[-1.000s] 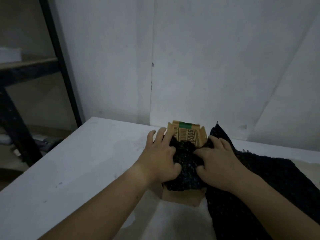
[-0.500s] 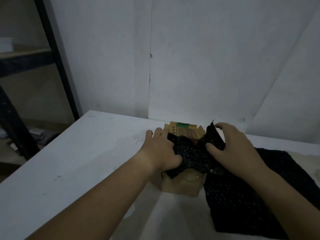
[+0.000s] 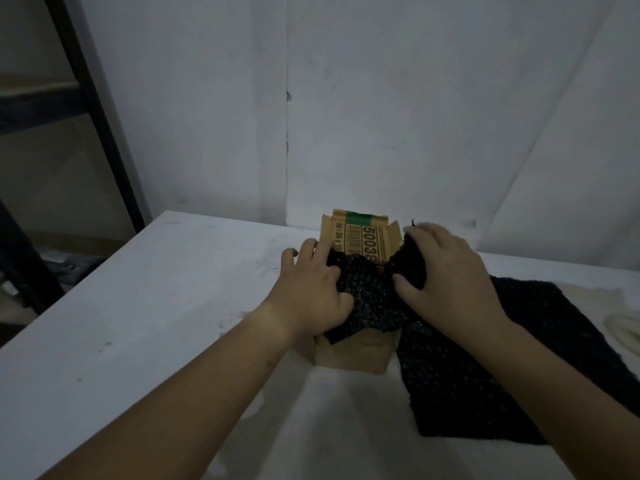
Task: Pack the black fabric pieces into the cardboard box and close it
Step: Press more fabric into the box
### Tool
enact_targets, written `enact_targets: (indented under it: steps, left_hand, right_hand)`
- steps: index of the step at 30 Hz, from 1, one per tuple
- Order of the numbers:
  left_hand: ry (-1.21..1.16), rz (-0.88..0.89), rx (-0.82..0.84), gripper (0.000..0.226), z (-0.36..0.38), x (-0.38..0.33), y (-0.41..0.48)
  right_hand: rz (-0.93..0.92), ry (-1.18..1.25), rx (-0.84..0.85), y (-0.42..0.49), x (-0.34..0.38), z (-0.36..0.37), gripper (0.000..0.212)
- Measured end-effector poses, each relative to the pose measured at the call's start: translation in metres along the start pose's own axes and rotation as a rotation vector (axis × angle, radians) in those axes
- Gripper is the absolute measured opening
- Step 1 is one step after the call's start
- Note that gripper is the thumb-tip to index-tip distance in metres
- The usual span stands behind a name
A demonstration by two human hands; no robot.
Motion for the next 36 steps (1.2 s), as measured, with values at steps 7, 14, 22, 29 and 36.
enact_targets:
  steps: [7, 14, 22, 29, 36]
  left_hand:
    - [-0.12, 0.039, -0.09, 0.052, -0.008, -0.005, -0.006]
    - [-0.031, 0.007, 0.007, 0.053, 0.001, -0.002, 0.0]
    - [0.011, 0.009, 0.113, 0.058, 0.004, -0.001, 0.004]
    - [-0.008, 0.002, 0.111, 0.055, 0.004, -0.002, 0.004]
    - [-0.039, -0.009, 0.134, 0.06, 0.004, -0.001, 0.004]
  right_hand:
    - [-0.041, 0.054, -0.046, 0.001, 0.005, -0.001, 0.027]
    - [-0.146, -0.189, 0.264, 0.014, 0.014, 0.032, 0.045]
    - [-0.017, -0.27, 0.787, 0.025, 0.013, 0.081, 0.055]
    - [-0.149, -0.021, 0.413, 0.027, 0.018, 0.04, 0.055]
    - [-0.113, -0.083, 0.661, 0.033, 0.037, 0.075, 0.063]
Point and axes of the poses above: each hand's wrist, its own y-axis towards the middle knuckle, its own z-axis out of the palm, x = y × z, the point moved 8 cm from there along y, towards the middle knuckle, and after that the axes turned 5 degrees about -z, right-handed, at the moved point
